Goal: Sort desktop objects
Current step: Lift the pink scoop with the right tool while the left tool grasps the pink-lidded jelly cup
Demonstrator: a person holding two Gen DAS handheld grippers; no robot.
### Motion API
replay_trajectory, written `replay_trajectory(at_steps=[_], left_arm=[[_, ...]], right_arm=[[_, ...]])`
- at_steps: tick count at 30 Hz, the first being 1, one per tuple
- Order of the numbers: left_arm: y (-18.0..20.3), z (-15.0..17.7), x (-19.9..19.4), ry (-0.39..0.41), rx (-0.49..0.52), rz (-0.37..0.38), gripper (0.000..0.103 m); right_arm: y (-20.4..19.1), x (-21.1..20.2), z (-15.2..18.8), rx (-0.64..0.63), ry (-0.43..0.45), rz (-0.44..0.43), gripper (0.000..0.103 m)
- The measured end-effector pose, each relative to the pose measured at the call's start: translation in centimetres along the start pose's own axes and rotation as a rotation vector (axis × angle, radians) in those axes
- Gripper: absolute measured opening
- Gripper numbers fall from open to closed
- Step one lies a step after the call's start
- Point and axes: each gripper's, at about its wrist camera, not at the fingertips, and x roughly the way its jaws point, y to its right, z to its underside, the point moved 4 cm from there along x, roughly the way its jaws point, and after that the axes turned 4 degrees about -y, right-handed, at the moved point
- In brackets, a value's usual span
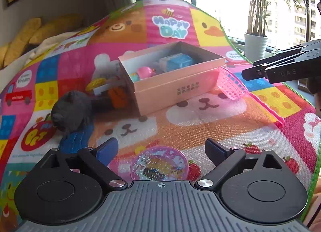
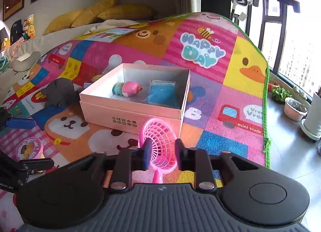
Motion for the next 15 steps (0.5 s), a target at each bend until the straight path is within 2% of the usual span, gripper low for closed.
replay_trajectory(at_steps=[1, 3, 6, 9, 11, 14, 15], left_arm=[[0.0, 0.3, -0.1, -0.003, -0.008, -0.001, 0.098], [-0.2, 1.0, 0.1, -0.021, -0.032, -0.001, 0.1], [-0.4, 2.0, 0.6, -0.054, -0.06, 0.001, 0.1], [-0.7, 2.5, 0.5, -0.063, -0.083, 0.008, 0.1], [-0.9, 2.7, 0.3, -0.065, -0.096, 0.019, 0.1], [-0.9, 2.7, 0.4, -0.071, -0.109, 0.049, 0.099], [-0.8, 2.6, 0.5, -0.071, -0.106, 0.056, 0.095]], right_arm=[[-0.3, -0.2, 0.2, -0.018, 0.014, 0.004, 0.054], [-1.4, -0.2, 0.6, -0.078, 0.031, 0.022, 0.054], [-3.6, 1.0, 1.2, -0.179, 0.022, 0.024, 0.047], [-5.5, 2.9, 1.5, -0.25, -0.003, 0.023, 0.031], [-5.9, 4.4, 1.7, -0.276, -0.035, 0.046, 0.005], [-5.4, 4.9, 1.5, -0.218, -0.067, 0.013, 0.002], [-5.3, 4.5, 1.4, -0.207, -0.058, 0.001, 0.002]])
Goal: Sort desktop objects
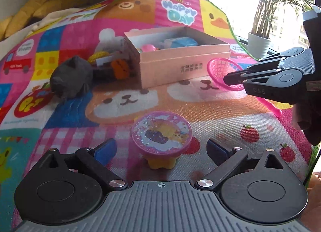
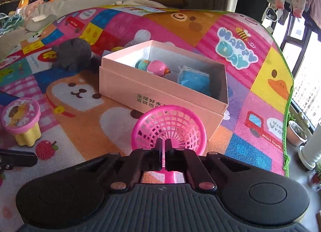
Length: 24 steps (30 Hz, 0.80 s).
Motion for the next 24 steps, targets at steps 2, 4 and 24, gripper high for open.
replay_trajectory(at_steps=[2, 4, 24], left_arm=[[0.5, -0.5, 0.7, -0.006, 0.014, 0.013, 0.076], [0.8, -1.2, 1.5, 0.002, 0.023, 0.018, 0.07], [0.2, -0.7, 0.9, 0.008, 0.04, -0.016, 0.103]], right_arm=[[0.3, -1.0, -0.2, 0.006, 0.027, -0.006, 0.002], [0.9, -1.9, -0.3, 0.02, 0.051, 0.006, 0.002], [6.9, 0.7, 0.5, 0.447, -0.061, -0.205, 0.007]])
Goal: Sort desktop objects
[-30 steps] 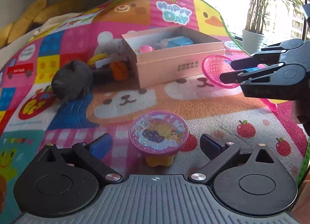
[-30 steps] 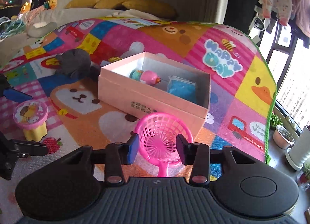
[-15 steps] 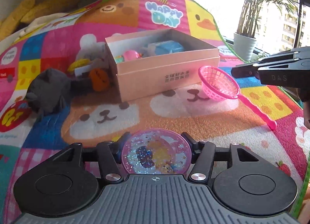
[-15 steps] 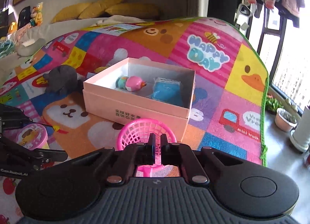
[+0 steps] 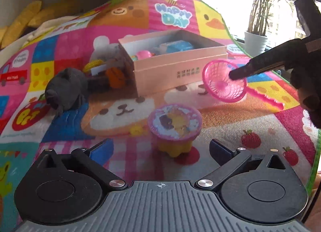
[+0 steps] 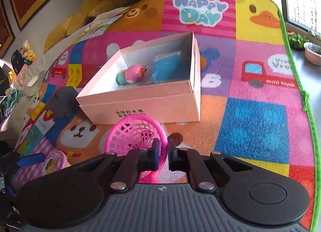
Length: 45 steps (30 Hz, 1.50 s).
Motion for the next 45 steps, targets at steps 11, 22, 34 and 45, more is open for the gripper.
replay_trajectory(at_steps=[11, 22, 34, 45], left_arm=[[-0.5, -0.9, 1.5, 0.013, -0.095, -0.016, 0.103], [-1.3, 0.0, 1.2, -0.017, -0.107, -0.036, 0.103], [-0.1, -0.3, 1.7, -0.028, -0.09, 0.032, 0.103], [-1.3, -0.2, 1.9, -0.046, -0.114, -0.044, 0.103]], right_arm=[[-3.2, -3.9, 0.9, -0.444, 0.234, 0.438, 0.006], [-7.4, -6.6, 3.0, -0.386, 0.11, -0.04, 0.07], [-1.4, -5.1, 7.5, -0.313, -0.04, 0.101, 0.089], [-5.9, -5.8, 7.5, -0.344, -0.071, -0.205, 0.103]])
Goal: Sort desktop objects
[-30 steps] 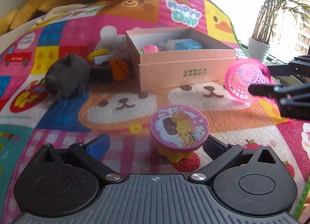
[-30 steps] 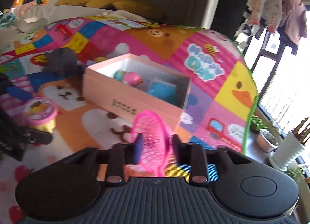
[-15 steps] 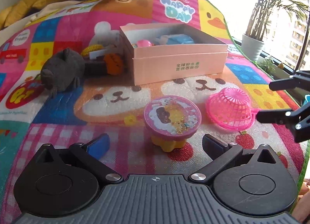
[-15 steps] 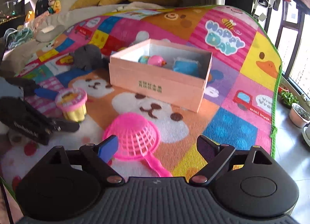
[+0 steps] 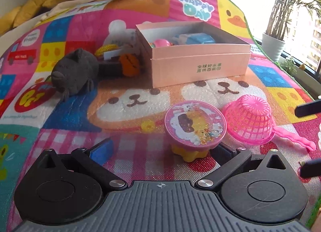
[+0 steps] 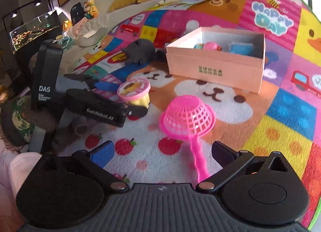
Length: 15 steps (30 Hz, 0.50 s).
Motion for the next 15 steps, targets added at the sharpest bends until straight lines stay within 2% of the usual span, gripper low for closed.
replay_trajectory(at_steps=[2, 4, 7, 9, 11, 13, 15], left_arm=[[-0.1, 0.0, 0.1, -0.002, -0.009, 0.003, 0.103], [-0.1, 0.0, 0.1, -0.004, -0.011, 0.003, 0.103], [-0.2, 0.0, 0.2, -0.004, -0.019, 0.006, 0.103], [-0.3, 0.1, 0.2, -0.004, -0.025, 0.009, 0.103], [-0.3, 0.1, 0.2, -0.004, -0.025, 0.008, 0.103], [-0.3, 0.1, 0.2, -0.004, -0.026, 0.009, 0.103], [-0.3, 0.1, 0.2, -0.003, -0.026, 0.009, 0.103]], right_arm=[[0.0, 0.6, -0.8, -0.057, 0.025, 0.095, 0.103], [0.1, 1.8, -1.2, -0.102, 0.014, 0.145, 0.103], [0.4, 3.6, -1.3, -0.107, -0.02, 0.133, 0.102], [0.4, 4.5, -1.3, -0.119, -0.028, 0.138, 0.094], [0.7, 5.0, -1.4, -0.098, -0.032, 0.149, 0.092], [1.6, 5.0, -1.7, -0.05, -0.025, 0.202, 0.092], [3.1, 4.9, -1.8, 0.041, -0.024, 0.245, 0.092]])
